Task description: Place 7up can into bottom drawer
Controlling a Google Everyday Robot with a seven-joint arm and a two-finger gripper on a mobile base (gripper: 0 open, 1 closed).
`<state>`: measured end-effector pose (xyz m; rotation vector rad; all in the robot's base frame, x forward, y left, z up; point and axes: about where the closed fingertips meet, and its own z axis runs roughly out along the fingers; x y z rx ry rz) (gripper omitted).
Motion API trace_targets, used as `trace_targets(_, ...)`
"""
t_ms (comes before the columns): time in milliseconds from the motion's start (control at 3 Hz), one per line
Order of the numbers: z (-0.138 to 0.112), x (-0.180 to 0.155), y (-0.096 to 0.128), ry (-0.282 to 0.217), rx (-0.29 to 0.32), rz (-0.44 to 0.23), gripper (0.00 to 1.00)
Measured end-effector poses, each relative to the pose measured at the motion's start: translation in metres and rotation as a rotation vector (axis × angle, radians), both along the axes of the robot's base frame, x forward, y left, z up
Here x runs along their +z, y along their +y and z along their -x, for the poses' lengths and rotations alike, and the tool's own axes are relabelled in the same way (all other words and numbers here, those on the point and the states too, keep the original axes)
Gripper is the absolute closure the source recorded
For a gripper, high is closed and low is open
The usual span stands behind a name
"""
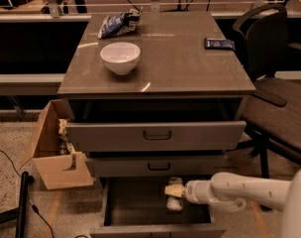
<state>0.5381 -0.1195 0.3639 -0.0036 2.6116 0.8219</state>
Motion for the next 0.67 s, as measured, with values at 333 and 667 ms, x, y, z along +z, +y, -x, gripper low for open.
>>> trace_targets(333,-0.003,-0.056,-0.007,0.088,-0.033,0.017,1.0)
trace_targets(667,-0.009,-0.101,-0.006,0.122,-0.055,0.029,0.82)
